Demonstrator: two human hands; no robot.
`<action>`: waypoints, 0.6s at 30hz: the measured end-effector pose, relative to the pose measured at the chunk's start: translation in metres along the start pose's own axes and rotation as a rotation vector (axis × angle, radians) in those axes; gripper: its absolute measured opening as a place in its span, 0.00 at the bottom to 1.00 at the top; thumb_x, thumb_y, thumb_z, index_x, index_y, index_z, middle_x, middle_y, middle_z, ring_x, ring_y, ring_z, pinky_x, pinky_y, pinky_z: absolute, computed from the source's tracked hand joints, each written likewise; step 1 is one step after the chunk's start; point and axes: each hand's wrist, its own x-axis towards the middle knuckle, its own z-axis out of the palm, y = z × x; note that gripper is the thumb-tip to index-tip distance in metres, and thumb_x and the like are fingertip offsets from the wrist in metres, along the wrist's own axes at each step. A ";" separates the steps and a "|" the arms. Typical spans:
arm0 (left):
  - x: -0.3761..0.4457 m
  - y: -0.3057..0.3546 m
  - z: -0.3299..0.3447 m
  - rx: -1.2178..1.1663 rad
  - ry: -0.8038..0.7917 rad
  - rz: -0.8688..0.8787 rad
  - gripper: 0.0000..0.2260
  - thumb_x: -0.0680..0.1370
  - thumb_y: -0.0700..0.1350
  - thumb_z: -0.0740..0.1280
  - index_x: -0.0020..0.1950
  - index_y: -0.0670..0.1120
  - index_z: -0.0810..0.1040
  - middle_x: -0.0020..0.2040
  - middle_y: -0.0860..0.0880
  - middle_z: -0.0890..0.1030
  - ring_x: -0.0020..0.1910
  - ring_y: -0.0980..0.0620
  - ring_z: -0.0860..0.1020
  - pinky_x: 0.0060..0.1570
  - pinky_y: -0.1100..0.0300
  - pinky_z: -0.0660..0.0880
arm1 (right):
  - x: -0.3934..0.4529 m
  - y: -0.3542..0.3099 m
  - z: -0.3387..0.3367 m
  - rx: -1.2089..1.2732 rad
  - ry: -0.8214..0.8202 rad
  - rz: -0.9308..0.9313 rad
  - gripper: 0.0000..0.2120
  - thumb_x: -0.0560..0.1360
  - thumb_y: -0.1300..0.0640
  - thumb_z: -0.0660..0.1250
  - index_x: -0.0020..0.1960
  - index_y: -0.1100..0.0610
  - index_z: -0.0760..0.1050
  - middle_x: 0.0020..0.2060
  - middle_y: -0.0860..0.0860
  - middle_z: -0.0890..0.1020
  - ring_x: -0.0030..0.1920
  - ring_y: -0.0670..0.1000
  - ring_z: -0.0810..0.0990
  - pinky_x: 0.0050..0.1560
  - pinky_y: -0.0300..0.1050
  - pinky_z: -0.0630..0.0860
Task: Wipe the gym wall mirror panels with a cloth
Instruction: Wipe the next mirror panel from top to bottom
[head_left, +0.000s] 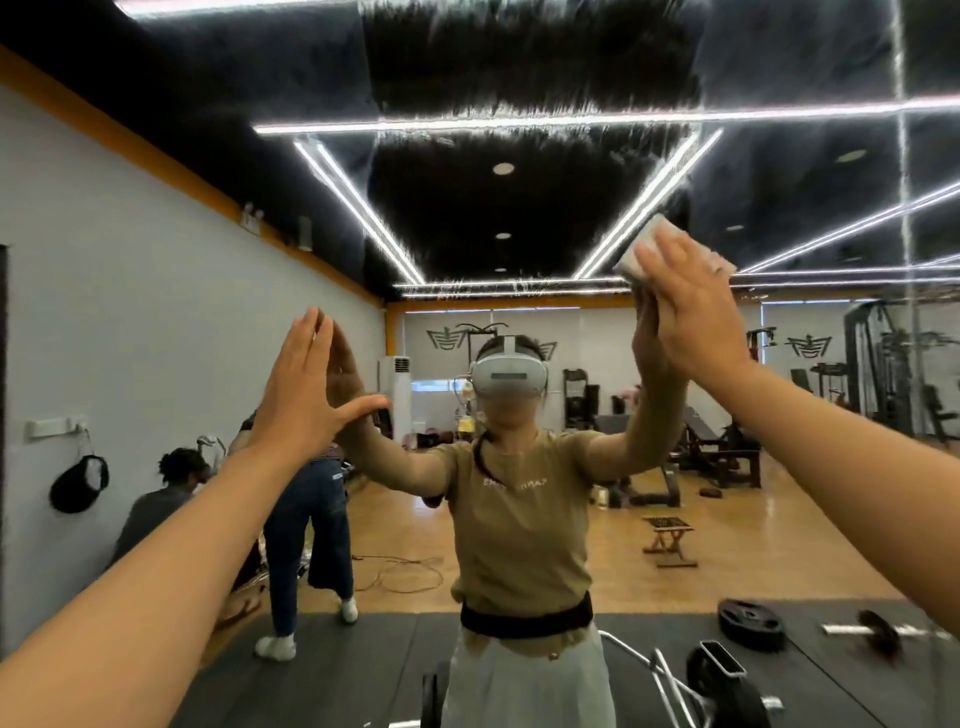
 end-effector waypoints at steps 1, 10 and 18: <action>0.001 0.000 -0.001 -0.002 -0.001 -0.004 0.54 0.64 0.68 0.65 0.82 0.46 0.45 0.82 0.50 0.44 0.80 0.50 0.42 0.77 0.50 0.47 | -0.012 -0.003 0.005 0.011 0.022 0.017 0.25 0.81 0.63 0.55 0.76 0.49 0.64 0.78 0.50 0.57 0.78 0.56 0.53 0.75 0.61 0.55; -0.002 0.003 -0.004 -0.026 -0.006 -0.003 0.51 0.70 0.60 0.73 0.82 0.46 0.45 0.82 0.51 0.42 0.80 0.51 0.42 0.78 0.51 0.48 | -0.286 -0.015 0.030 0.057 -0.185 -0.041 0.30 0.78 0.60 0.54 0.79 0.49 0.59 0.79 0.48 0.58 0.78 0.56 0.56 0.75 0.59 0.53; -0.002 0.001 -0.003 -0.033 -0.011 0.006 0.52 0.70 0.62 0.73 0.82 0.47 0.45 0.82 0.51 0.43 0.80 0.50 0.42 0.78 0.49 0.48 | -0.209 0.004 0.013 -0.052 -0.246 -0.214 0.31 0.76 0.61 0.60 0.78 0.51 0.59 0.79 0.53 0.59 0.78 0.57 0.58 0.76 0.61 0.56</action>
